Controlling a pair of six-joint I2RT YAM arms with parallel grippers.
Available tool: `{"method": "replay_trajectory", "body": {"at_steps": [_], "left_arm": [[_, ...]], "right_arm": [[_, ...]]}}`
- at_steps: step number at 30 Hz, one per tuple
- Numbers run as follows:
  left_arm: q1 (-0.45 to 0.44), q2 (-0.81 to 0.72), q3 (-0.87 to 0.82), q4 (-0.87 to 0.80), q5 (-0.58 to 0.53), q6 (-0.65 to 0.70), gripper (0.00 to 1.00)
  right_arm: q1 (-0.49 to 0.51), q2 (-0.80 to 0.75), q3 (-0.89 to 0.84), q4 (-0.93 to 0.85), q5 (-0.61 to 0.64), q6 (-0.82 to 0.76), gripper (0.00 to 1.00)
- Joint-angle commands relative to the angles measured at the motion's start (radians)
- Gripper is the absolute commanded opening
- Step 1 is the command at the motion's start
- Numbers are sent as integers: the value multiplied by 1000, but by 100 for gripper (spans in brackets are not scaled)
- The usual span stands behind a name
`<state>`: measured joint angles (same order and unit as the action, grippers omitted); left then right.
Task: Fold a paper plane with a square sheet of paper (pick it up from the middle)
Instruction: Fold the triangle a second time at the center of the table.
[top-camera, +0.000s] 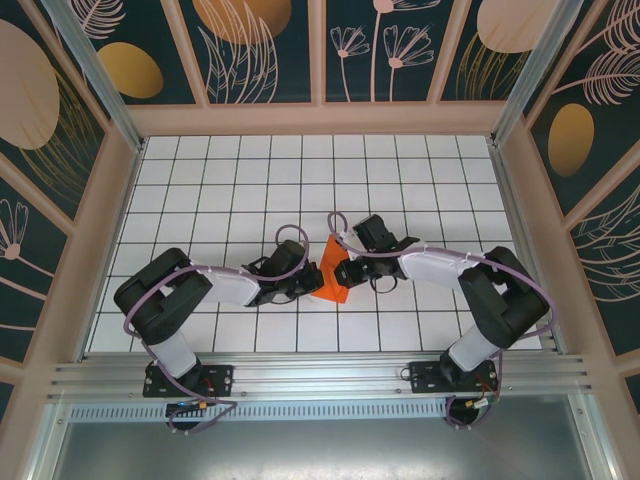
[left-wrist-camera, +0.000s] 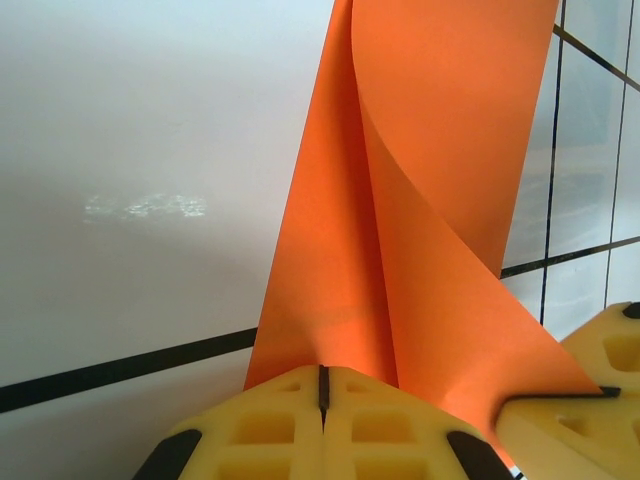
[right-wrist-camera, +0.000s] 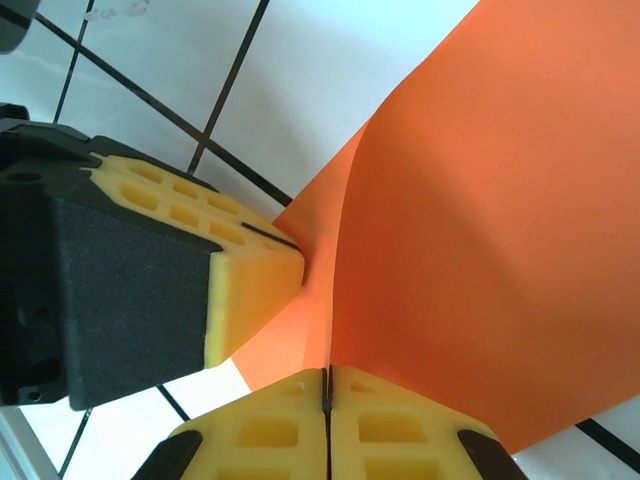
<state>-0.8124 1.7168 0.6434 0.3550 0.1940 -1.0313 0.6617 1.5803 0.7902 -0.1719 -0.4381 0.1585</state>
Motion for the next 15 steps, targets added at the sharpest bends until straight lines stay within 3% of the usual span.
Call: {"method": "replay_trajectory", "body": {"at_steps": [1, 15], "left_arm": [[-7, 44, -18, -96, -18, 21, 7], [-8, 55, 10, -145, -34, 47, 7]], "right_arm": [[-5, -17, 32, -87, -27, -30, 7], [-6, 35, 101, -143, 36, -84, 9]]}}
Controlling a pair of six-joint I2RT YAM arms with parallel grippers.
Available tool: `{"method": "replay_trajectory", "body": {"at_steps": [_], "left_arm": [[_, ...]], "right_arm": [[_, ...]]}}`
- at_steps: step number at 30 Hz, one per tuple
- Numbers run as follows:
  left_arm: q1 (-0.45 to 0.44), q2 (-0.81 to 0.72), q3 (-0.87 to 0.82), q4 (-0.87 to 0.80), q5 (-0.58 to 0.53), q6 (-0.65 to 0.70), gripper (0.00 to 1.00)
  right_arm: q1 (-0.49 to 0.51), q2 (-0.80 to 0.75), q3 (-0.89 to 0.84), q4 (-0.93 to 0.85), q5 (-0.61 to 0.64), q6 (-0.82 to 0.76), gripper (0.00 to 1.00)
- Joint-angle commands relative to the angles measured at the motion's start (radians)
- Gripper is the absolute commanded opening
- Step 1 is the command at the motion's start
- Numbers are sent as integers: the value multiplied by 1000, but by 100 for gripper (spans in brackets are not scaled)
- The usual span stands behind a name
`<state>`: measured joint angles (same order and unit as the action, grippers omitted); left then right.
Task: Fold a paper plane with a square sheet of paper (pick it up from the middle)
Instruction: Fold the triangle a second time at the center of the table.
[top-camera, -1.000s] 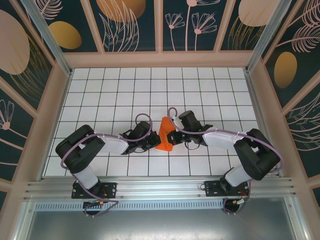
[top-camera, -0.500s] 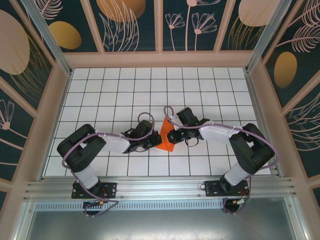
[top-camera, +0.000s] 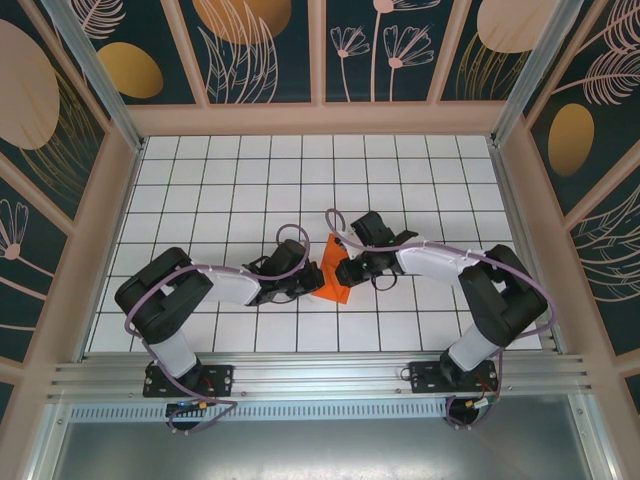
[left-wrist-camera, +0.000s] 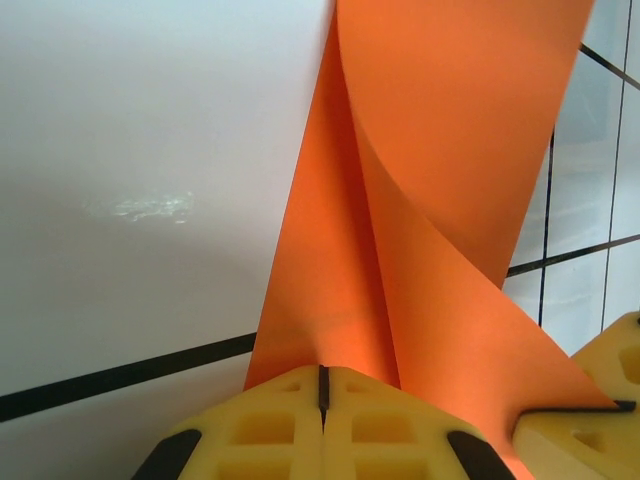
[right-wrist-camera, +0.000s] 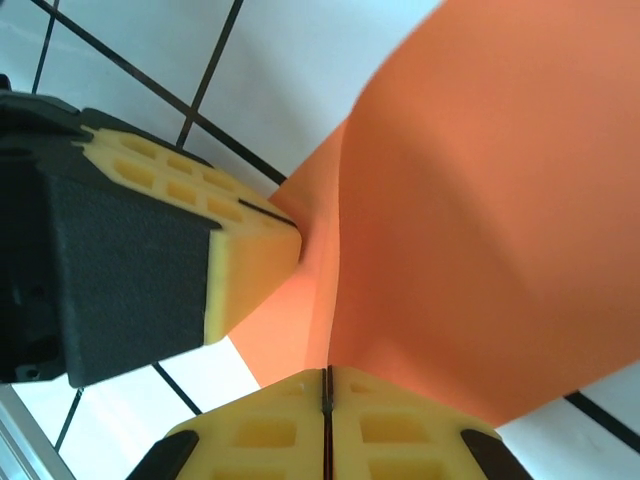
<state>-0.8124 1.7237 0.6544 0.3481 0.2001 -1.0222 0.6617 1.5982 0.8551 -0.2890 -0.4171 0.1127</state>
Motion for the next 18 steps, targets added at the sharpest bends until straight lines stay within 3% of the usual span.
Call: {"method": "replay_trajectory", "body": {"at_steps": [1, 18], "left_arm": [[-8, 46, 1, -142, -44, 39, 7], [-8, 46, 7, -138, -35, 37, 8]], "right_arm": [[-7, 21, 40, -26, 19, -45, 9], [-37, 33, 66, -76, -86, -107, 10]]}}
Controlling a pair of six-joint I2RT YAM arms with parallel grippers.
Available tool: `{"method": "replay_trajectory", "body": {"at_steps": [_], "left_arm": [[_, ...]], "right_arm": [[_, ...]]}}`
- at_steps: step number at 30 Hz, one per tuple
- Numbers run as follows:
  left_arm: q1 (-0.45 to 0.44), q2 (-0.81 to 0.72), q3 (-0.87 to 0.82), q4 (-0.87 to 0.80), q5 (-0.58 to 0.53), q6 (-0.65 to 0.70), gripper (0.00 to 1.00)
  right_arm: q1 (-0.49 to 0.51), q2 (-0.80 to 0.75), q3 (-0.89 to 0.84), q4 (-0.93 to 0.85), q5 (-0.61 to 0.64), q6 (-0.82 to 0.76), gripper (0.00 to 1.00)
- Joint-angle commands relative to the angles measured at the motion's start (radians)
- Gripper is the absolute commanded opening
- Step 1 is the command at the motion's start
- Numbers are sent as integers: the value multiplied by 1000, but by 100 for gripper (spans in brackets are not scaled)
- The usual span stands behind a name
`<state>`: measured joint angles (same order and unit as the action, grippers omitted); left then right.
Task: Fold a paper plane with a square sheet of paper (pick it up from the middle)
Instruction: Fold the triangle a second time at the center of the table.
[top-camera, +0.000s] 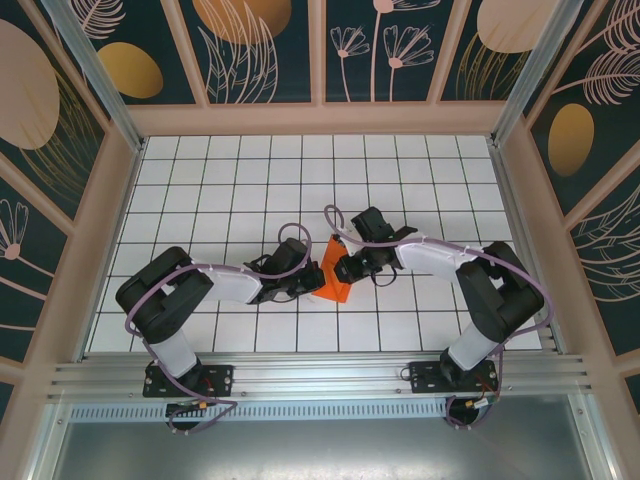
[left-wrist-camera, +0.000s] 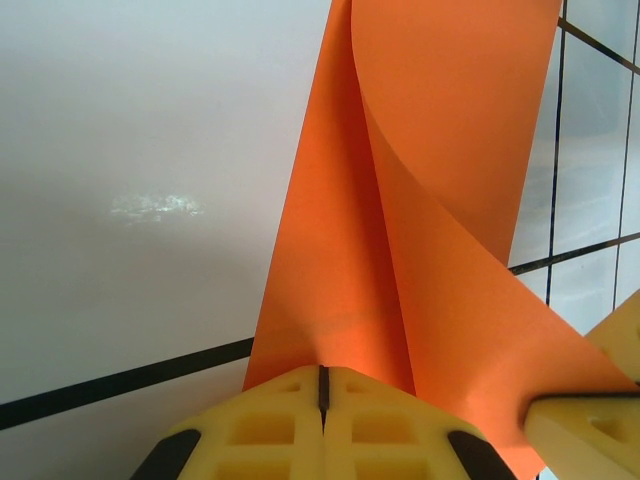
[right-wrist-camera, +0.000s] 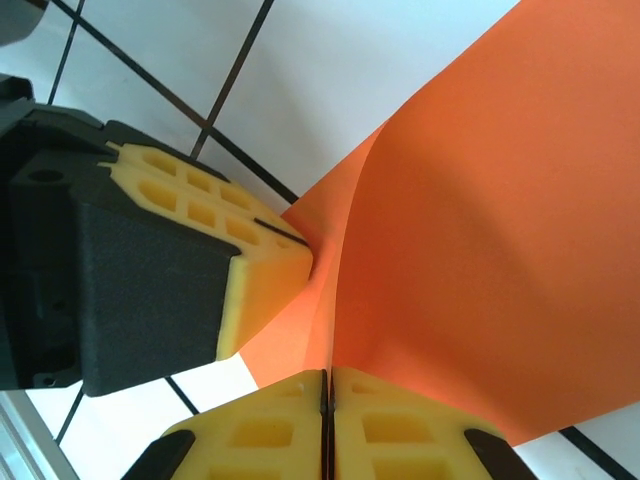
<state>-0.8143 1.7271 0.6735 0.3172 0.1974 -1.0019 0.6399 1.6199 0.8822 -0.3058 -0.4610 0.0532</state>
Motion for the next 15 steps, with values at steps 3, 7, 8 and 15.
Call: {"method": "replay_trajectory", "body": {"at_steps": [3, 7, 8, 15], "left_arm": [[-6, 43, -15, -107, -32, 17, 8], [-6, 39, -17, -106, -32, 18, 7], [-6, 40, -15, -106, -32, 17, 8], [-6, 40, -15, -109, -32, 20, 8]], "right_arm": [[-22, 33, 62, -97, -47, -75, 11], [-26, 34, 68, -110, -37, -105, 11], [-28, 32, 68, -106, -33, -109, 11], [-39, 35, 55, -88, -9, -163, 10]]}}
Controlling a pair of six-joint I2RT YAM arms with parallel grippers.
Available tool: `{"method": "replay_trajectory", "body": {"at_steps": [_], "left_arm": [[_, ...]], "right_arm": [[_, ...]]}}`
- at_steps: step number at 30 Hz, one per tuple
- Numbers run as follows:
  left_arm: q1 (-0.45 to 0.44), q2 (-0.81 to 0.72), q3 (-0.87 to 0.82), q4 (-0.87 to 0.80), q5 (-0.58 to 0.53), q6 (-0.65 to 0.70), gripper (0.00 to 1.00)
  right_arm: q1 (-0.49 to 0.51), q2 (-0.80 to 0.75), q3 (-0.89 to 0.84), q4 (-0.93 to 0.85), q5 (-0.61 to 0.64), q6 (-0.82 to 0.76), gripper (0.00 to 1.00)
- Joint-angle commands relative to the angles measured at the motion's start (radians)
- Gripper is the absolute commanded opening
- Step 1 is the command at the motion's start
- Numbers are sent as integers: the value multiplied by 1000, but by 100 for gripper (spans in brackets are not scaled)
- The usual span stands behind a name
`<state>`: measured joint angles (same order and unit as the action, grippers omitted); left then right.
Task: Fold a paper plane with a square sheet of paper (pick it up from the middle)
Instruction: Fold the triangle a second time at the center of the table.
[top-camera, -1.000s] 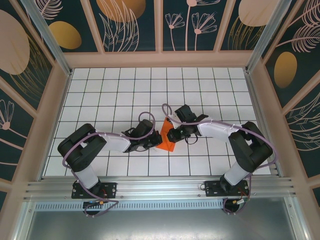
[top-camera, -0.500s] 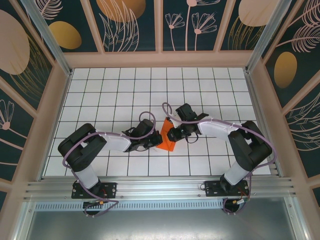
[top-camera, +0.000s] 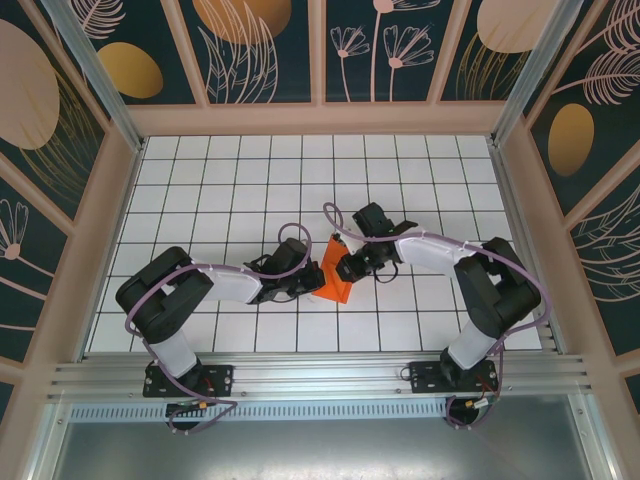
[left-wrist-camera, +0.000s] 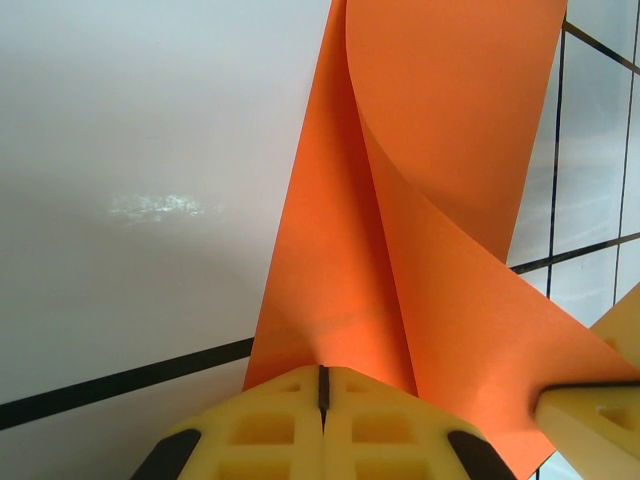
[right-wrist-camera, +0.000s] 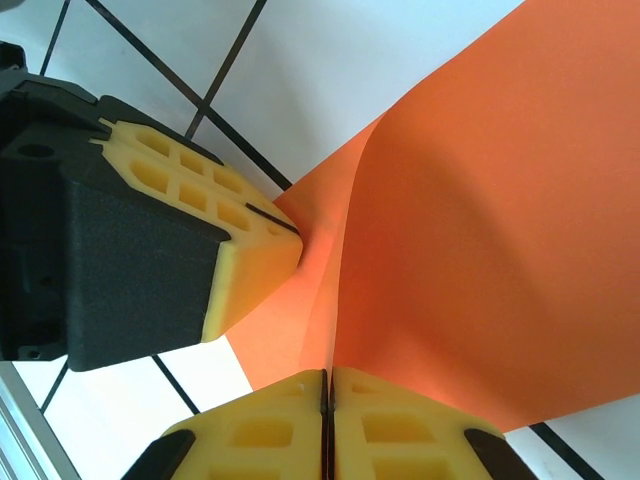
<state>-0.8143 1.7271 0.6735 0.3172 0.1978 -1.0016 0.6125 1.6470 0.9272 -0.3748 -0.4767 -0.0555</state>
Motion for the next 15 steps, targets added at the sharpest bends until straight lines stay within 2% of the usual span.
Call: {"method": "replay_trajectory", "body": {"at_steps": [1, 15], "left_arm": [[-6, 42, -16, -108, -30, 19, 7], [-5, 44, -12, -106, -23, 21, 8]], "right_arm": [[-13, 6, 4, -11, 9, -66, 10], [-34, 38, -9, 27, -23, -181, 9]]}}
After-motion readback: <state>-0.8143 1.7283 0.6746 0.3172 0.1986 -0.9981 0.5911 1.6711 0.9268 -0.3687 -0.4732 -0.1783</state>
